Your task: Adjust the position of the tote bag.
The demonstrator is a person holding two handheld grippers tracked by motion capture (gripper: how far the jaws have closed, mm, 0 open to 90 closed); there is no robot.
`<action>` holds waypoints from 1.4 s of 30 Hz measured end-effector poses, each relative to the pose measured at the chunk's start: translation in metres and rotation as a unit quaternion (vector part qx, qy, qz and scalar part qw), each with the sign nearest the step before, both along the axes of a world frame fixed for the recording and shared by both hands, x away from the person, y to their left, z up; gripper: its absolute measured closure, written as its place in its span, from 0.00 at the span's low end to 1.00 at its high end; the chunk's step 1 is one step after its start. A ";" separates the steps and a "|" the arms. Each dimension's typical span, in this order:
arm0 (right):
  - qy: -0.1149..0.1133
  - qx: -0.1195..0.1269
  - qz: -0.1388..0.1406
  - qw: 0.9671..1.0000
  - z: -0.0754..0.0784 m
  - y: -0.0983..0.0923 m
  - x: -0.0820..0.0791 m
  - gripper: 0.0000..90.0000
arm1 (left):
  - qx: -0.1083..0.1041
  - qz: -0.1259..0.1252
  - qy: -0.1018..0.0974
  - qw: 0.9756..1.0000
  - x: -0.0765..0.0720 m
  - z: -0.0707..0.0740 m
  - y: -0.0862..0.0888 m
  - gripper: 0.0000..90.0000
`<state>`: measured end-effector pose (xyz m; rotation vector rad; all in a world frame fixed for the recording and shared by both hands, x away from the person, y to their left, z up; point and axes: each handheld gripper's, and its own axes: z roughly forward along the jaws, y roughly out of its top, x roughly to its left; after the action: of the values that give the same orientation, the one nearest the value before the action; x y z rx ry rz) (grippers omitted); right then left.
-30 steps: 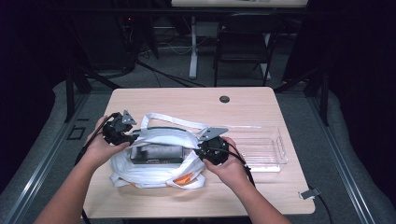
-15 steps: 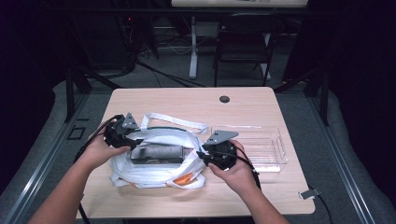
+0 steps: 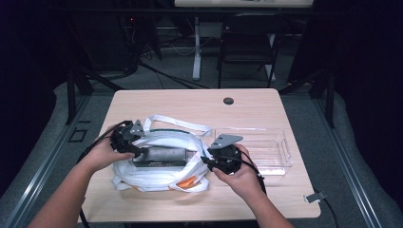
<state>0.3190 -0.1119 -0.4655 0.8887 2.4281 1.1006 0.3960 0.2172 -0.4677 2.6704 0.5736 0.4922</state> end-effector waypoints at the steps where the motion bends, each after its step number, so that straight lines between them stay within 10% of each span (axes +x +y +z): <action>1: 0.001 0.005 -0.001 1.000 -0.001 0.000 0.000 0.68 | 0.003 -0.001 0.003 1.000 0.000 0.000 -0.001 0.44; 42: 0.010 -0.006 -0.035 0.999 -0.010 -0.023 -0.008 0.68 | 0.072 -0.084 0.096 0.989 0.015 -0.050 -0.031 0.36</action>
<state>0.3106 -0.1345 -0.4756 0.9781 2.3963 1.0562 0.4108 0.1862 -0.5172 2.8925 0.3723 0.2382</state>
